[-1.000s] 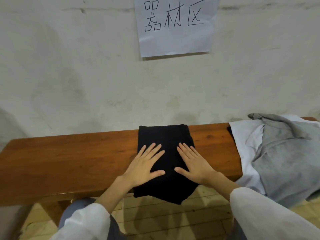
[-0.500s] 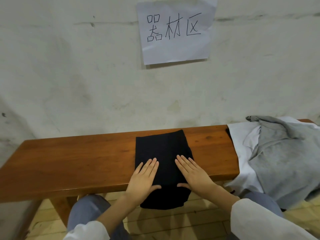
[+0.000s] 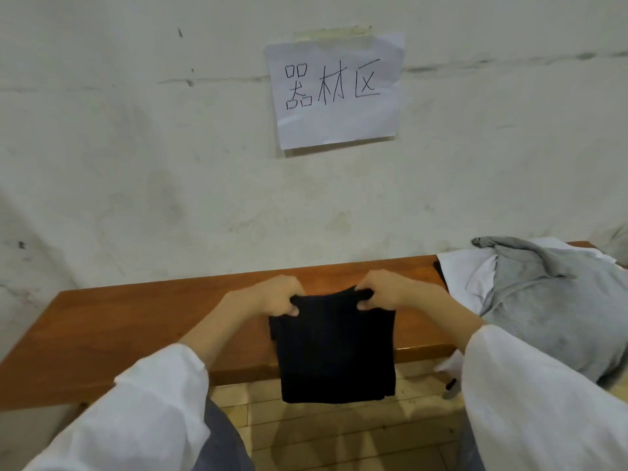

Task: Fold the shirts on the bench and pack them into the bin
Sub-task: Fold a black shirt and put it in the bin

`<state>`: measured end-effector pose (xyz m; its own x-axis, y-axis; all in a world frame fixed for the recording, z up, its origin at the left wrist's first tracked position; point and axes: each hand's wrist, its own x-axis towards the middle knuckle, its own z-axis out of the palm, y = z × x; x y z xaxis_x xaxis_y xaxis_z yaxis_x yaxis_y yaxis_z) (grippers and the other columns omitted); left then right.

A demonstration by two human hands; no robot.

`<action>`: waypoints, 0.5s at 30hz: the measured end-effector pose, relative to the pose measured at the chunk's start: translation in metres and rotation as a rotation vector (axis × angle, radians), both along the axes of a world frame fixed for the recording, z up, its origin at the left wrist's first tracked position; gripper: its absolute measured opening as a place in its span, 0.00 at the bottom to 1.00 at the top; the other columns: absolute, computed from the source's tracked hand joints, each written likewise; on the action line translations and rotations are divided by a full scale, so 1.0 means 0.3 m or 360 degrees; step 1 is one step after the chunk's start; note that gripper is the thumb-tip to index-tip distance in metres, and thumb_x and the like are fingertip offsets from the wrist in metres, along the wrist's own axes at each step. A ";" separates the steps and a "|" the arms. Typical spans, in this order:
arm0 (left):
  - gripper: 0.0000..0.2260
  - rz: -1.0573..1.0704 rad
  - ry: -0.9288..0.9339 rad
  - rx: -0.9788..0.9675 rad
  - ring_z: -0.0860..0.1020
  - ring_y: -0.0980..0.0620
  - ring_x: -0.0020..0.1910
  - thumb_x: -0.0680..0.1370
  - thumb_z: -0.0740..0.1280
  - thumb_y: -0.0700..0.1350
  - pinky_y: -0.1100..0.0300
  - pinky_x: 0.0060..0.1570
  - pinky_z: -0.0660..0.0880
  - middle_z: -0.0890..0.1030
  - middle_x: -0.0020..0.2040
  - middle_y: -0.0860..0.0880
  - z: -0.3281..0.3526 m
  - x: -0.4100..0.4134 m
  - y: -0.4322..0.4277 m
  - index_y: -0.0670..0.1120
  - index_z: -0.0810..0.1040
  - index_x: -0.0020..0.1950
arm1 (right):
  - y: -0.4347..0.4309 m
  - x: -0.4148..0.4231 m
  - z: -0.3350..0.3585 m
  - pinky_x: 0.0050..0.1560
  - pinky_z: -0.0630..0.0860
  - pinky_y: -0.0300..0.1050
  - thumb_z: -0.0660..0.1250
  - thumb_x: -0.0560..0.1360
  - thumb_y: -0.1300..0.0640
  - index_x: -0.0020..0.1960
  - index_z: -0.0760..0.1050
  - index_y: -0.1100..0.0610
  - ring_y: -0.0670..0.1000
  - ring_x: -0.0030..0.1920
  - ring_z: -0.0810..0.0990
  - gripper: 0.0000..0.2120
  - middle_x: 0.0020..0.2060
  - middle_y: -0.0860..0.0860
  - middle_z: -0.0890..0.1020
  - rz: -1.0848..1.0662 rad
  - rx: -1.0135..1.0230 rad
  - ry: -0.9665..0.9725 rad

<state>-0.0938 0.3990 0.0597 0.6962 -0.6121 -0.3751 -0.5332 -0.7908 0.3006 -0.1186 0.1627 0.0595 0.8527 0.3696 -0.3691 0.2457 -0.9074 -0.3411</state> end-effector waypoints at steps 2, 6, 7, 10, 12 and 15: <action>0.08 0.0056 -0.0202 0.0002 0.77 0.44 0.53 0.76 0.66 0.37 0.58 0.46 0.69 0.80 0.53 0.41 0.106 0.068 -0.020 0.37 0.79 0.54 | -0.005 0.065 0.102 0.49 0.72 0.48 0.64 0.78 0.56 0.51 0.79 0.60 0.55 0.49 0.79 0.09 0.48 0.55 0.81 -0.0058 -0.0040 -0.0195; 0.08 0.0166 -0.0646 -0.0111 0.77 0.44 0.52 0.77 0.64 0.37 0.58 0.43 0.67 0.80 0.51 0.41 0.341 0.143 -0.030 0.39 0.80 0.53 | -0.009 0.136 0.315 0.49 0.72 0.48 0.60 0.76 0.63 0.49 0.76 0.54 0.57 0.53 0.77 0.07 0.49 0.54 0.79 -0.0246 -0.0048 -0.0798; 0.08 0.0193 -0.0765 -0.0154 0.77 0.44 0.51 0.77 0.64 0.37 0.58 0.44 0.67 0.81 0.50 0.42 0.383 0.149 -0.029 0.39 0.80 0.53 | -0.012 0.147 0.338 0.51 0.73 0.49 0.59 0.76 0.64 0.49 0.76 0.54 0.58 0.55 0.77 0.09 0.49 0.54 0.80 -0.0296 -0.0007 -0.0934; 0.11 0.0219 -0.1026 -0.0229 0.78 0.45 0.50 0.77 0.61 0.37 0.55 0.47 0.72 0.82 0.49 0.45 0.404 0.139 -0.028 0.44 0.81 0.55 | -0.014 0.145 0.317 0.66 0.66 0.53 0.59 0.75 0.66 0.57 0.78 0.53 0.58 0.68 0.69 0.17 0.55 0.52 0.81 -0.0372 0.0088 -0.1337; 0.14 0.0234 -0.1070 -0.0187 0.78 0.45 0.52 0.77 0.60 0.37 0.53 0.51 0.73 0.82 0.52 0.46 0.307 0.110 -0.025 0.47 0.79 0.59 | -0.008 0.112 0.220 0.68 0.64 0.54 0.61 0.74 0.68 0.59 0.78 0.54 0.60 0.68 0.68 0.18 0.56 0.53 0.80 -0.0288 0.0066 -0.1457; 0.19 0.0142 -0.0938 0.0027 0.74 0.44 0.62 0.79 0.58 0.36 0.53 0.62 0.69 0.76 0.65 0.45 0.039 0.023 -0.005 0.46 0.71 0.69 | 0.002 0.004 -0.022 0.71 0.61 0.52 0.61 0.74 0.67 0.68 0.72 0.52 0.56 0.70 0.65 0.24 0.68 0.53 0.72 -0.0204 -0.0125 -0.1002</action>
